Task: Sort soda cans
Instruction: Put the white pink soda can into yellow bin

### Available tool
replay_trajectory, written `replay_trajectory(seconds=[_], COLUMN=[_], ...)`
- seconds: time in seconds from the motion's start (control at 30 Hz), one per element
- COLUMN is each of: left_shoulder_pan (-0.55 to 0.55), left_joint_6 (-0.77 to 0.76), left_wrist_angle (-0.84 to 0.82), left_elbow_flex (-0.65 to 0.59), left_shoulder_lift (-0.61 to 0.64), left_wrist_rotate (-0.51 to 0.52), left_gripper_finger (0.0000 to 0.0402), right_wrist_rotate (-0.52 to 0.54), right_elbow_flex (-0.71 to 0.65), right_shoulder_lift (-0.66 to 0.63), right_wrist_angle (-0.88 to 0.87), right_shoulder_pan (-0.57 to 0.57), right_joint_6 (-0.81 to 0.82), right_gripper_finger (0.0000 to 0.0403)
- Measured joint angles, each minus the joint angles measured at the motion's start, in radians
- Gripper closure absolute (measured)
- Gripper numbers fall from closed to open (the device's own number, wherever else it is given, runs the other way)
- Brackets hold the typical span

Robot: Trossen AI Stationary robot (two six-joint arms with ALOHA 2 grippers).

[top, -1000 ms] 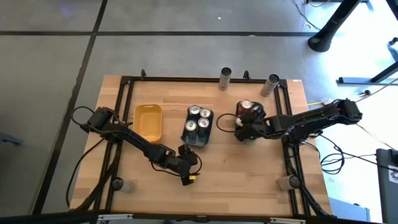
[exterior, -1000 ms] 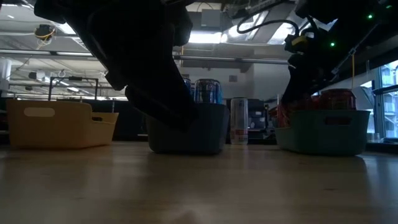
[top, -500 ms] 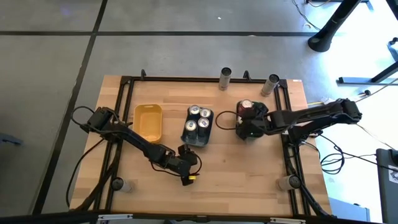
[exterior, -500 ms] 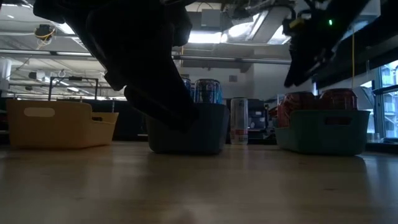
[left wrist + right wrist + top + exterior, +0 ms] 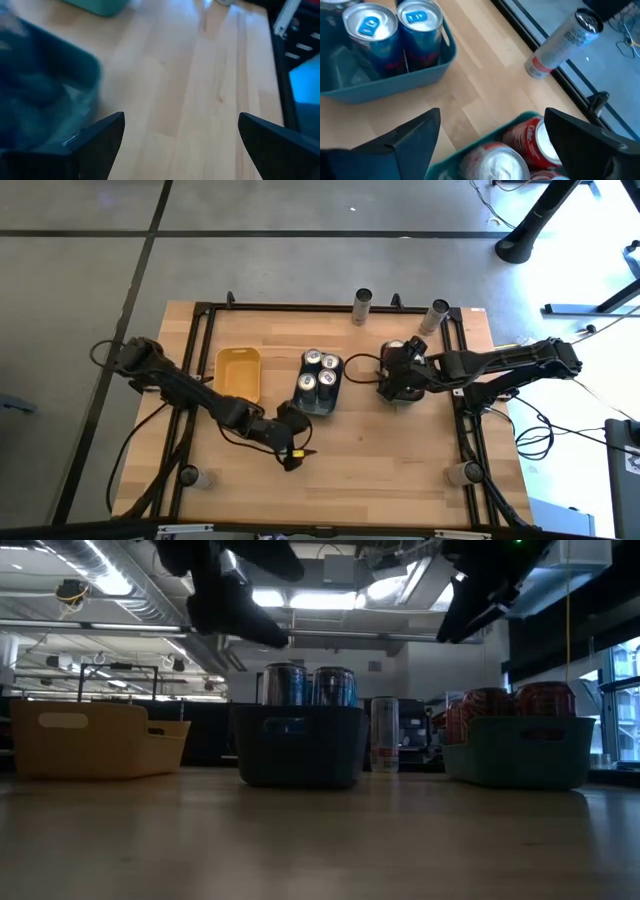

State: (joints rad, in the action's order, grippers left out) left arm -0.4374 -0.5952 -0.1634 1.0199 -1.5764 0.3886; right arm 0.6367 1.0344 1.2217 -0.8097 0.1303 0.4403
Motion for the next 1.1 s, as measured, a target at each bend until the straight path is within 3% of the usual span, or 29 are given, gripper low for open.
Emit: replay_trajectory(seconds=[0.23, 0.63, 0.8, 1.1], left_shoulder_pan=[0.019, 0.151, 0.220, 0.311], left_joint_6=[0.066, 0.214, 0.240, 0.281], left_wrist_angle=[-0.082, -0.158, -0.179, -0.274], left_elbow_flex=[0.000, 0.000, 0.000, 0.046], left_shoulder_lift=[0.128, 0.285, 0.307, 0.388], left_wrist_rotate=[0.035, 0.044, 0.043, 0.041], left_gripper_finger=[0.0025, 0.0025, 0.0025, 0.0025], right_wrist_rotate=[0.010, 0.117, 0.111, -0.001], right_elbow_flex=[0.000, 0.000, 0.000, -0.027], right_shoulder_lift=[0.000, 0.000, 0.000, 0.002], right_wrist_angle=[0.125, 0.393, 0.406, 0.395], right_shoulder_pan=[0.000, 0.000, 0.000, 0.000], right_joint_6=[-0.109, -0.416, -0.416, -0.266], right_gripper_finger=[0.0047, 0.0047, 0.0047, 0.0047])
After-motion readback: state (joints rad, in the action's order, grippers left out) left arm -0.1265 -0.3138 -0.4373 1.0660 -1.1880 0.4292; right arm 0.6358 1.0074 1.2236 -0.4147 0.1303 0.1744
